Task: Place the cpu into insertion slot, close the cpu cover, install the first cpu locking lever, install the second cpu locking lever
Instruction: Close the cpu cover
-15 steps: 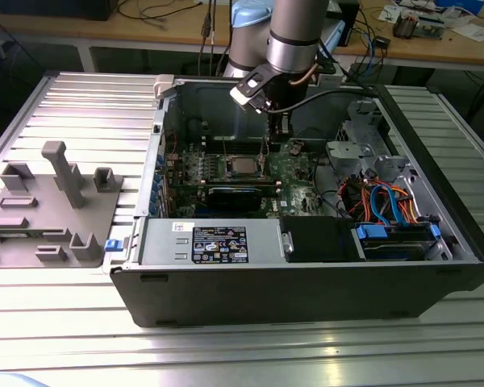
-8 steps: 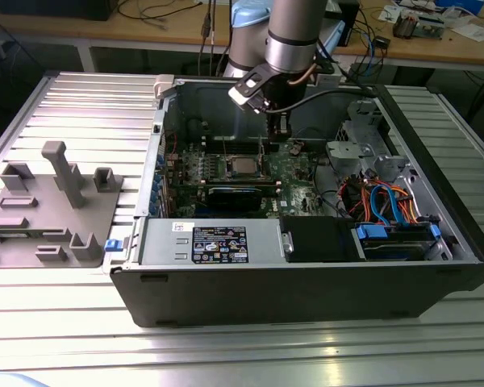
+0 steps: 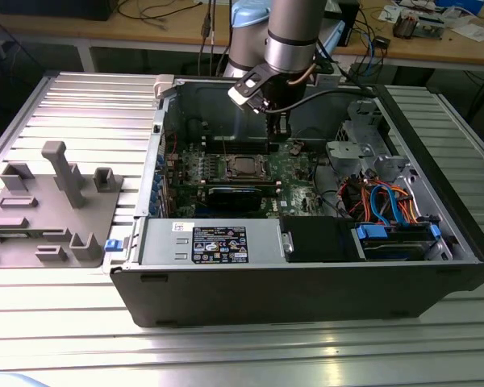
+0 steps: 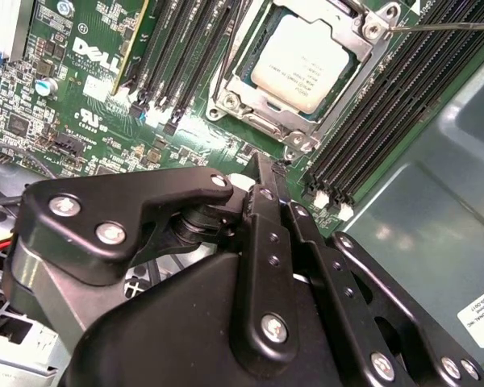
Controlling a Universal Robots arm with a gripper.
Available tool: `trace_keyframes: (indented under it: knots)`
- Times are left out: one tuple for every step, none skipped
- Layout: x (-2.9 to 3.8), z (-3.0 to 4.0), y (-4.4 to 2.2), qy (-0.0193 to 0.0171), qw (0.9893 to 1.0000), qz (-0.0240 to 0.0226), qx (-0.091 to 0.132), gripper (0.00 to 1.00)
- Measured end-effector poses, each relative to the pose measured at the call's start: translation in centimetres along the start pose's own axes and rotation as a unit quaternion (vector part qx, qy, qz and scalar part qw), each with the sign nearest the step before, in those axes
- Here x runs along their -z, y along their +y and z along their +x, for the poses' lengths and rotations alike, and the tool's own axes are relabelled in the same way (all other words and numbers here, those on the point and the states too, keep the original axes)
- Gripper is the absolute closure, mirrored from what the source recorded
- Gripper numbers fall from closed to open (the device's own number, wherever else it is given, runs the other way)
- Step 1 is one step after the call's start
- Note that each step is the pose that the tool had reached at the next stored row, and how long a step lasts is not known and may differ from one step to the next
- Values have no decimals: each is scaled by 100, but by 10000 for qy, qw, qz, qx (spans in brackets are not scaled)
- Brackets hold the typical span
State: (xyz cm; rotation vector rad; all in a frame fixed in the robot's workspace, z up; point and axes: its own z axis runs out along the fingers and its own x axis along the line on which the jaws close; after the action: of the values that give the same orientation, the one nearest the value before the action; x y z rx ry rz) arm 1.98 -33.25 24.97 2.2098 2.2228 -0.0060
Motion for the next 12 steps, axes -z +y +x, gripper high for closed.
trace_keyframes:
  knots:
    - [0,0,0,0,10000,0,0,89]
    - [0,0,-1,0,10000,0,0,89]
    - [-1,0,-2,1,10000,0,0,89]
    - [-2,1,-7,0,10000,0,-2,89]
    - [-4,1,-16,0,10000,0,-1,89]
    - [-11,1,-45,2,10000,2,0,89]
    - [-16,1,-58,3,10000,4,0,89]
    - [-22,1,-74,2,10000,7,0,89]
    - [-36,1,-109,2,10000,10,0,89]
    - [-57,2,-173,3,10000,10,1,89]
    - [-70,2,-204,3,10000,10,0,89]
    - [-81,2,-227,3,10000,10,-1,89]
